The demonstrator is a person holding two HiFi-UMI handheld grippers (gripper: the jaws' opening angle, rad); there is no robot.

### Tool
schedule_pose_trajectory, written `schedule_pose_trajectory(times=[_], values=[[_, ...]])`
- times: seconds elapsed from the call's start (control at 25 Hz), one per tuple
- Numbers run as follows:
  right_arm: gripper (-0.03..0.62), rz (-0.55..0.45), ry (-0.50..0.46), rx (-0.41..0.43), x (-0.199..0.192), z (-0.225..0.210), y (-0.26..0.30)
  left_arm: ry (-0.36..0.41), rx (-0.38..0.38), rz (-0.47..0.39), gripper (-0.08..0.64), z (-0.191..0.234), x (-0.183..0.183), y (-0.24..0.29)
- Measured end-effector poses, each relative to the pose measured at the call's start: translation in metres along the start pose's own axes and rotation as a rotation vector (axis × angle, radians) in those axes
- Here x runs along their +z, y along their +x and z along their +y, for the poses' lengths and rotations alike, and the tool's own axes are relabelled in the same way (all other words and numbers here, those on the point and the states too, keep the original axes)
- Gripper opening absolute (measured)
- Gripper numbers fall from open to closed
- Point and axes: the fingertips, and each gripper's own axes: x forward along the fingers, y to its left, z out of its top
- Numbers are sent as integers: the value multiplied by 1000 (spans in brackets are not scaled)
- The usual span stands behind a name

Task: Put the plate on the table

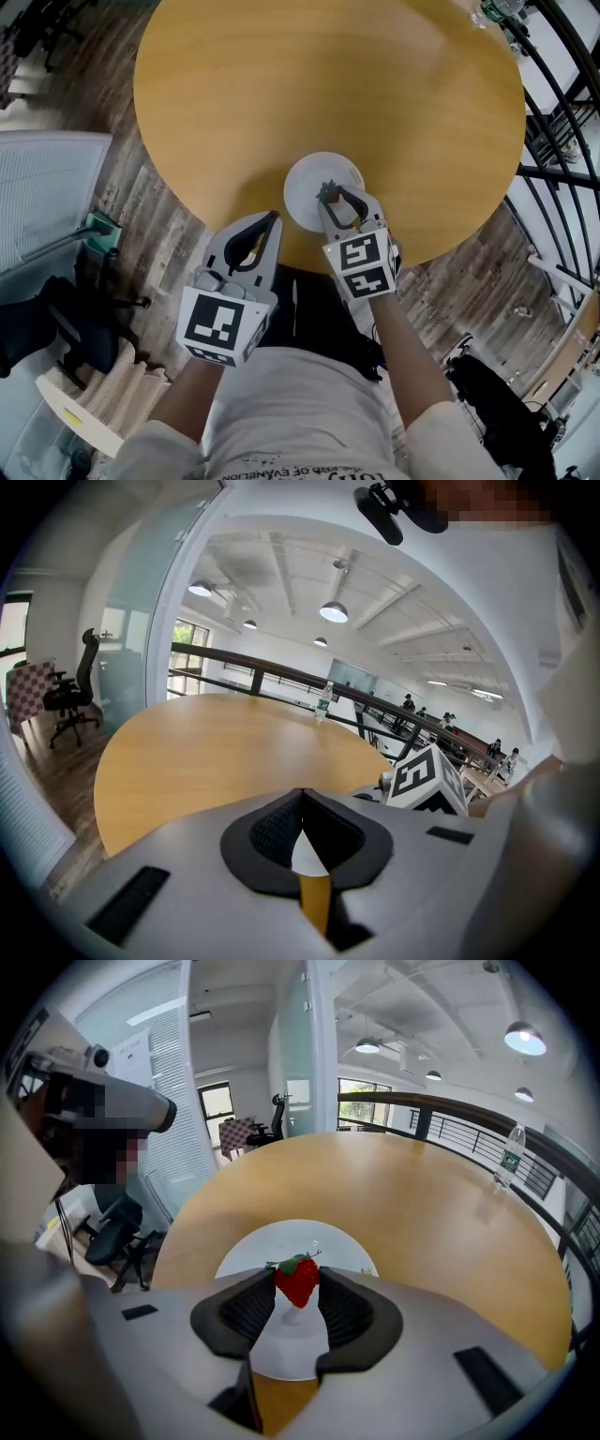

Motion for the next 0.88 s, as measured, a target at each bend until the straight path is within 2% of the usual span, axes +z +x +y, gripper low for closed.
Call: schedule_pose_trajectory(times=[0.88], values=[[156, 37, 21, -10, -4, 1, 17, -27, 12, 17, 23, 13, -9, -3]])
